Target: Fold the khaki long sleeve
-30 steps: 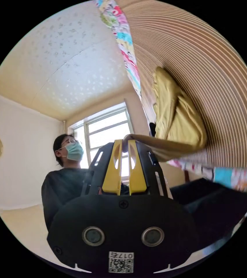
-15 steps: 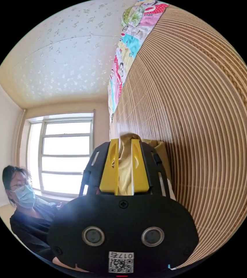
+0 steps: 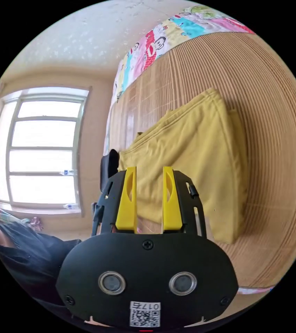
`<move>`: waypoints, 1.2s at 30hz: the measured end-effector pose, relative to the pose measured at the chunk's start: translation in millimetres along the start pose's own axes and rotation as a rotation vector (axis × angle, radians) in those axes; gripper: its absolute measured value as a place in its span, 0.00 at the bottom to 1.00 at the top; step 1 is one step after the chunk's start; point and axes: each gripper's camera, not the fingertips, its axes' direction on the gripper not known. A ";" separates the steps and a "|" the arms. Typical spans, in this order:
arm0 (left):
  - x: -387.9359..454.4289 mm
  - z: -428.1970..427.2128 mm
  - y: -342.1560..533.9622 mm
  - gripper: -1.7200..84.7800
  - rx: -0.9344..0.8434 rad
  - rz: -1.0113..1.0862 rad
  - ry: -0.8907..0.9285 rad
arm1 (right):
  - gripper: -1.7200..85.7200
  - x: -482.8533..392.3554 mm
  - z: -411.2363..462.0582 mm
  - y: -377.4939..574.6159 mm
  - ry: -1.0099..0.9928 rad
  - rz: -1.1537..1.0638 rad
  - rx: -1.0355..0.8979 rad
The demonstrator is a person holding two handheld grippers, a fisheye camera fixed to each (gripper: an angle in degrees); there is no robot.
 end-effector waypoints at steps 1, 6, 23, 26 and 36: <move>-8.0 17.8 -5.1 0.20 -0.049 0.013 0.037 | 0.13 1.2 4.1 4.4 -0.028 0.017 0.008; -35.2 57.0 -28.4 0.11 -0.132 0.008 0.070 | 0.11 8.3 13.4 32.6 -0.042 0.073 0.039; 253.8 307.2 84.9 0.10 -0.366 1.171 -0.174 | 0.03 36.7 -77.6 73.9 0.235 -0.012 0.116; 231.0 352.3 104.2 0.14 -0.508 1.117 -0.046 | 0.03 72.2 -138.8 121.0 0.167 0.144 0.236; 4.2 342.8 3.1 0.24 -0.328 0.415 -0.111 | 0.14 155.2 -208.2 265.4 -0.200 0.406 0.214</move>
